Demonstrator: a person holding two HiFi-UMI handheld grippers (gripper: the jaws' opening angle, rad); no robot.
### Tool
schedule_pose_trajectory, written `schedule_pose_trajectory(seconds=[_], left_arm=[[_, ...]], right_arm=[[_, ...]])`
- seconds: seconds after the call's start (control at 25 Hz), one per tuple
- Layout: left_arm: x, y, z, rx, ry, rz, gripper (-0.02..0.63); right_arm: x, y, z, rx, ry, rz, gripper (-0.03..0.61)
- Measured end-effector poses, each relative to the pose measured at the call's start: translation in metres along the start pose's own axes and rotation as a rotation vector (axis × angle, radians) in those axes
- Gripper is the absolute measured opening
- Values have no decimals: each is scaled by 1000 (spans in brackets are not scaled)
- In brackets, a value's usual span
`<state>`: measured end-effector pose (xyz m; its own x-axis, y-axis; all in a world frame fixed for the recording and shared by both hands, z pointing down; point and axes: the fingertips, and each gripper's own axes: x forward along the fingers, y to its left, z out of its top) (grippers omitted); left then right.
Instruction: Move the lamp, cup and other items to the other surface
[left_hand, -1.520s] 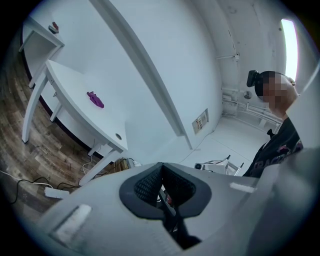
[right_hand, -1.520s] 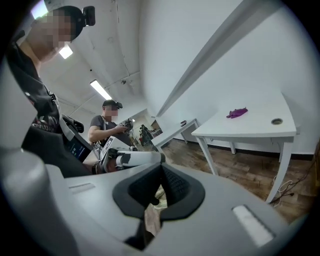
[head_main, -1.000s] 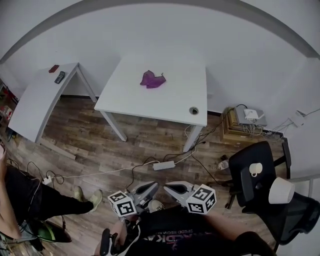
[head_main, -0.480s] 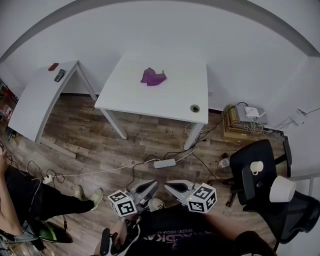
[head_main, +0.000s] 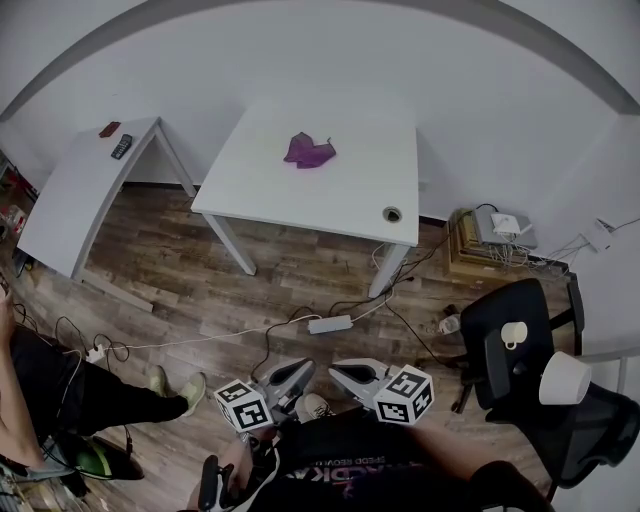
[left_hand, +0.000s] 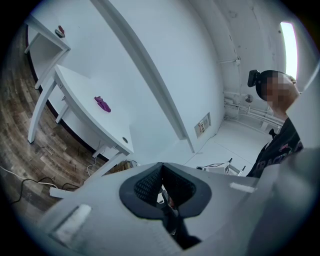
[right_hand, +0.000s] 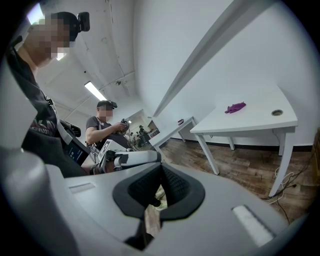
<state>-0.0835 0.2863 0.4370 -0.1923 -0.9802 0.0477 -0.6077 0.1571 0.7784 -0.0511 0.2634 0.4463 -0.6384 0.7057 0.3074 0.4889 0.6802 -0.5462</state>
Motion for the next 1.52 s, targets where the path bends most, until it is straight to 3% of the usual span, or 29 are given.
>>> schedule_pose_trajectory(seconds=[0.52,0.84,1.52], left_arm=[[-8,-2,-2,-17,-11,-26,-2],[-23,-3,6,-13,-38,-28,-2],[-72,13,30,3,-150,53,-1]], right_arm=[[-4,7,0,-8,-22,-39,2],[-10,1,16,-2,-98,-102,3],[15,-23,55,-27,-132,-133,60]])
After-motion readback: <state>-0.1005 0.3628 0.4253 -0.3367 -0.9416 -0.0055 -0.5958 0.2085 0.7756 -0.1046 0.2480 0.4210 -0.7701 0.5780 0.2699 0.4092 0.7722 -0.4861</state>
